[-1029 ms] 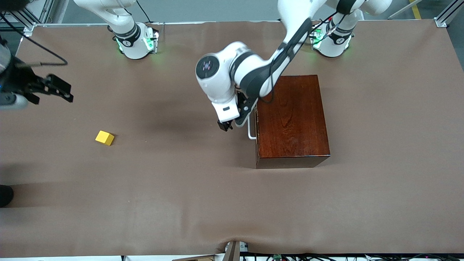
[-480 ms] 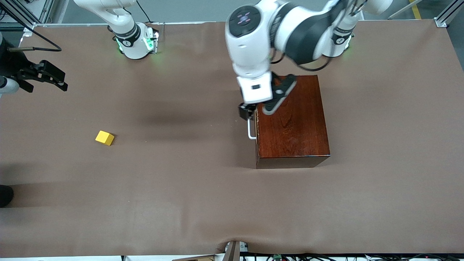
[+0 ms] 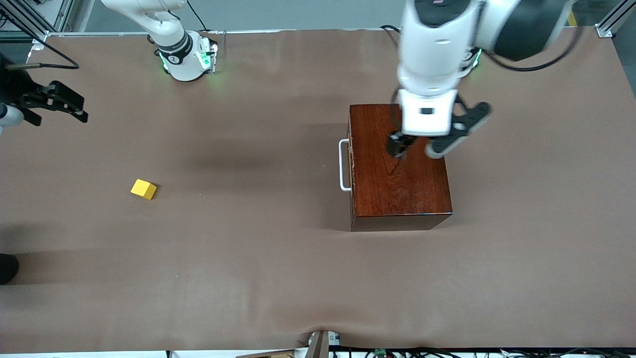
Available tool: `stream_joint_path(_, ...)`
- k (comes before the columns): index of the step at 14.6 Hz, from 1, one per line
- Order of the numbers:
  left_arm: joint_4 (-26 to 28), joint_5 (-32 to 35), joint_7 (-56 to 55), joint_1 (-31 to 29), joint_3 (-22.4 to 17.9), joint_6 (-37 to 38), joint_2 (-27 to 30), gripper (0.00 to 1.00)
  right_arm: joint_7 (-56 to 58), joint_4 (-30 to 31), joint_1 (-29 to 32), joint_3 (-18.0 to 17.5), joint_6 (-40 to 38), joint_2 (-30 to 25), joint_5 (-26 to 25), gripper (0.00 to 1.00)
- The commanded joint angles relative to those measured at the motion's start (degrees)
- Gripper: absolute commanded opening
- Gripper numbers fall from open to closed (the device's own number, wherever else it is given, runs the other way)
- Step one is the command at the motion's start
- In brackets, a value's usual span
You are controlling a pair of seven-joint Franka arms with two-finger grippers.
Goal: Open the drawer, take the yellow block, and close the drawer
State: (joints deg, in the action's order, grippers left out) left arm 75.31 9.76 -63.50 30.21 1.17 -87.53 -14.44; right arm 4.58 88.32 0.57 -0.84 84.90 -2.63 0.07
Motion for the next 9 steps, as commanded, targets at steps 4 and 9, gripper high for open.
stream_joint_path(4,15.47,-1.06,26.2,-9.89,0.67,-3.87,13.54,1.0,2.19,1.85,2.42,-0.48,0.62,-1.68,0.8,1.0)
stream_joint_path(9,14.87,-2.47,42.81,-18.59,0.58,-3.53,14.79,1.0,1.92,1.85,2.16,-0.57,0.09,-1.68,0.72,1.0)
